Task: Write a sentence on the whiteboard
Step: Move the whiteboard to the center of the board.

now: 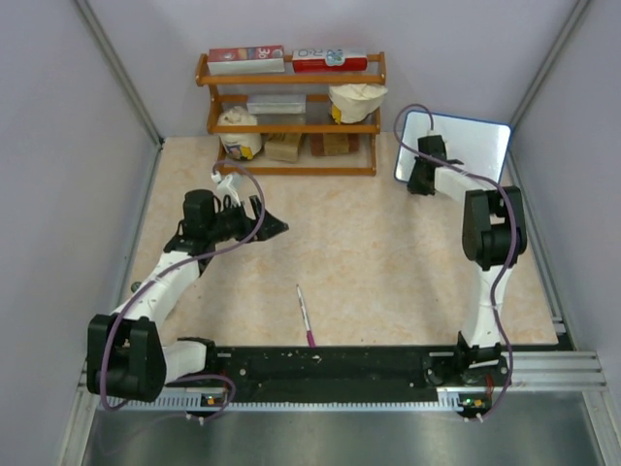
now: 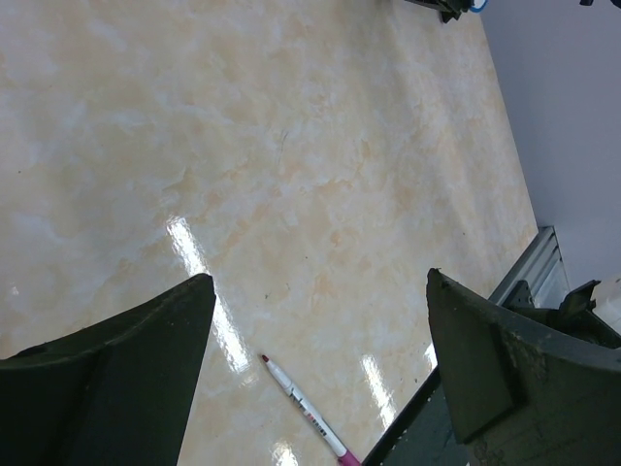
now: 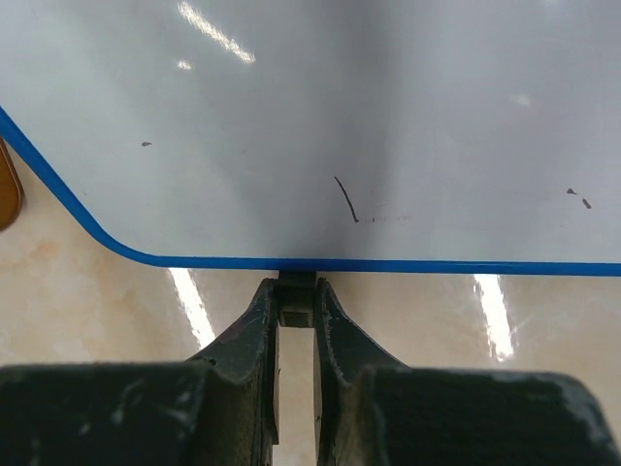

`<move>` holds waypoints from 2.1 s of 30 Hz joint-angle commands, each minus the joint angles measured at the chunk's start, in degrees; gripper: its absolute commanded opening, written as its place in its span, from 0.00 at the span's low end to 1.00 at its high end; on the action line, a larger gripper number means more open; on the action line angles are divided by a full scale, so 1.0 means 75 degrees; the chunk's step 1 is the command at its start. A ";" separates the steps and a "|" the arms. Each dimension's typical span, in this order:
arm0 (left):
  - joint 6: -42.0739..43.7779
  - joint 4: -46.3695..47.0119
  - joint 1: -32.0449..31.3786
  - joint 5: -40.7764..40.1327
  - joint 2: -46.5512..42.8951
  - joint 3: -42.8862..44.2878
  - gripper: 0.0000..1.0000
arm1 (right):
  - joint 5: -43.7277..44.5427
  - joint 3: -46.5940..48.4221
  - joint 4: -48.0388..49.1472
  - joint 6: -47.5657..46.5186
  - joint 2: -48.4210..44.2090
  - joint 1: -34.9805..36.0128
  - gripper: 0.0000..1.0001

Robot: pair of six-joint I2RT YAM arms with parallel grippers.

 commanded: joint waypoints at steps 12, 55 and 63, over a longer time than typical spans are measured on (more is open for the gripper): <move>-0.0059 -0.0172 0.0002 0.0243 -0.1320 -0.0482 0.93 | -0.0369 -0.3689 0.0603 0.0690 -0.3036 0.0724 0.00; 0.0129 -0.2659 0.0002 -0.0647 -0.4204 -0.1372 0.96 | 0.0663 -0.3057 0.0486 0.2319 -0.2252 0.6291 0.47; -0.0140 -0.2320 -0.0114 -0.0799 -0.3899 -0.1933 0.94 | 0.0791 -0.3665 0.0474 0.2202 -0.3575 0.6291 0.74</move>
